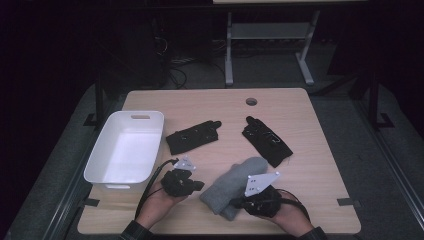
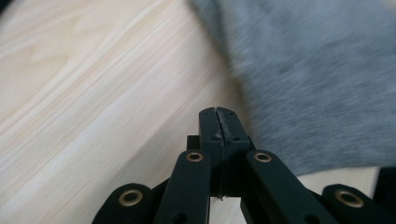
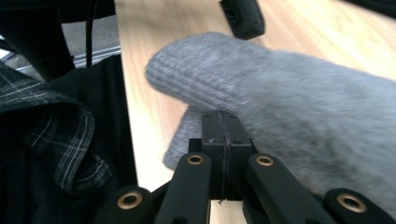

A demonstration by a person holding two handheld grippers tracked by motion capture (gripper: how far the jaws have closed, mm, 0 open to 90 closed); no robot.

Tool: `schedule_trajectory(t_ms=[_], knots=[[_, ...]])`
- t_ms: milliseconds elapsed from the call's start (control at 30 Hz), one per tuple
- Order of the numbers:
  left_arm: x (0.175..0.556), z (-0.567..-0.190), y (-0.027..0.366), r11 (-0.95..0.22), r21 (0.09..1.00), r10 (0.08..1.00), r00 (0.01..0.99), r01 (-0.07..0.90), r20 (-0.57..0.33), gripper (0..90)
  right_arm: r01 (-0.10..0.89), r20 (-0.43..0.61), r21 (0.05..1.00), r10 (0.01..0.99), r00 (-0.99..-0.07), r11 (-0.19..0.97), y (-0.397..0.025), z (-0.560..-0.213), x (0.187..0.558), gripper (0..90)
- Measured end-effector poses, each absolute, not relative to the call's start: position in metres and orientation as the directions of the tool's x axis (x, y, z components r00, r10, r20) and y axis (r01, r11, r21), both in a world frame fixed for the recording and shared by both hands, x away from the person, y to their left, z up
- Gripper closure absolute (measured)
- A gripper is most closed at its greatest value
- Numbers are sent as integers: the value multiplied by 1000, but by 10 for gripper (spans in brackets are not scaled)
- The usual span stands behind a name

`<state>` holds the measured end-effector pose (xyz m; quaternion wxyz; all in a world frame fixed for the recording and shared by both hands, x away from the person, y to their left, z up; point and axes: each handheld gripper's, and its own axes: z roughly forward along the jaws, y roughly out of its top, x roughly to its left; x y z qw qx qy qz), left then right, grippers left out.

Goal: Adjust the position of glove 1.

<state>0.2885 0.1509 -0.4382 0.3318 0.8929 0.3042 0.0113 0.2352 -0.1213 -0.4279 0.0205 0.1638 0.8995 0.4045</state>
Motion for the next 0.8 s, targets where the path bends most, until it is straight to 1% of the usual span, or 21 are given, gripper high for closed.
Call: schedule_trajectory(t_ms=[67, 133, 267, 367, 433, 600, 733, 800], knots=[[287, -442, 147, -574, 600, 551, 805, 557, -219, 894, 278, 102, 731, 303, -948, 623, -118, -430, 234, 900], [286, -445, 143, -600, 580, 537, 815, 551, -219, 894, 271, 95, 723, 296, -950, 636, -115, -432, 233, 900], [285, -450, 138, -615, 559, 529, 817, 556, -231, 894, 270, 97, 717, 291, -952, 642, -112, -435, 233, 900], [284, -446, 139, -585, 587, 521, 814, 559, -256, 894, 280, 102, 716, 301, -948, 640, -111, -435, 232, 900], [281, -439, 140, -560, 616, 513, 816, 554, -268, 894, 266, 85, 723, 300, -950, 637, -111, -434, 233, 900], [277, -430, 136, -544, 647, 488, 828, 535, -274, 894, 276, 88, 728, 314, -945, 628, -115, -430, 234, 900], [274, -431, 129, -560, 646, 478, 839, 519, -260, 893, 279, 74, 722, 330, -941, 634, -122, -427, 234, 900], [275, -433, 127, -580, 635, 470, 846, 511, -251, 893, 288, 61, 692, 344, -937, 662, -129, -429, 235, 900]])
